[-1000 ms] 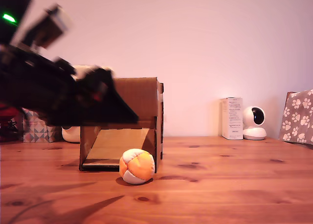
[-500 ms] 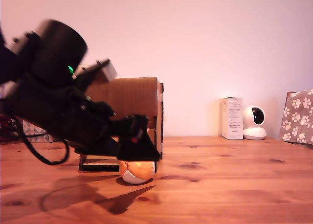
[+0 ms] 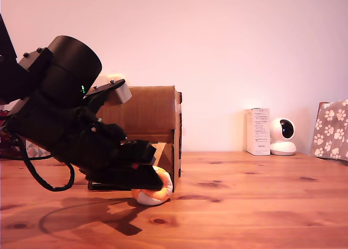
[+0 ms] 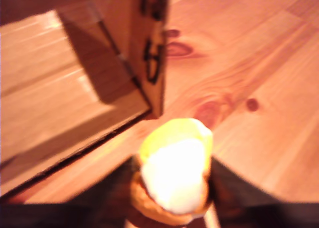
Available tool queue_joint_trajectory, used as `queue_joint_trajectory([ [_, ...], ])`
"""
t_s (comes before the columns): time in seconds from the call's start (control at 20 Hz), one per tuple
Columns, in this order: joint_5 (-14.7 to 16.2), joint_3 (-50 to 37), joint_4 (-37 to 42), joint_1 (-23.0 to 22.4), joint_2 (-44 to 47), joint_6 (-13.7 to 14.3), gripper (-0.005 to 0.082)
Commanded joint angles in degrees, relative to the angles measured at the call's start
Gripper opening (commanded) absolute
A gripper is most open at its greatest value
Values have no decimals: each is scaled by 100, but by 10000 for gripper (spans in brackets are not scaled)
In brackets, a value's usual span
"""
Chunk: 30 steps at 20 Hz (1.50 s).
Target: Drop the footbag into the cardboard dice tower
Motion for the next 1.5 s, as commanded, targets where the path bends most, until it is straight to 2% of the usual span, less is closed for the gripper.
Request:
queue_joint_trajectory([
  [0.0,155,-2,-155,-13,-9,24,142],
  [0.1,339,-2,-479,-52,-339,24,123],
  [0.35,442,-2,-1434,-101,-1707,28,107],
  [0.55,442,0,-2229,-101,-2903,26,108],
  [0.75,437,0,-2594,-98,-3838,28,108],
  [0.85,376,0,-2570,-83,-4166,70,108],
  [1.0,-131,0,-2363,7,-4336,380,108],
  [1.05,-192,0,-2201,63,-4317,413,108],
  [1.25,-190,28,-1241,293,-4009,437,110],
  [1.45,-162,352,-916,470,-3392,437,110],
])
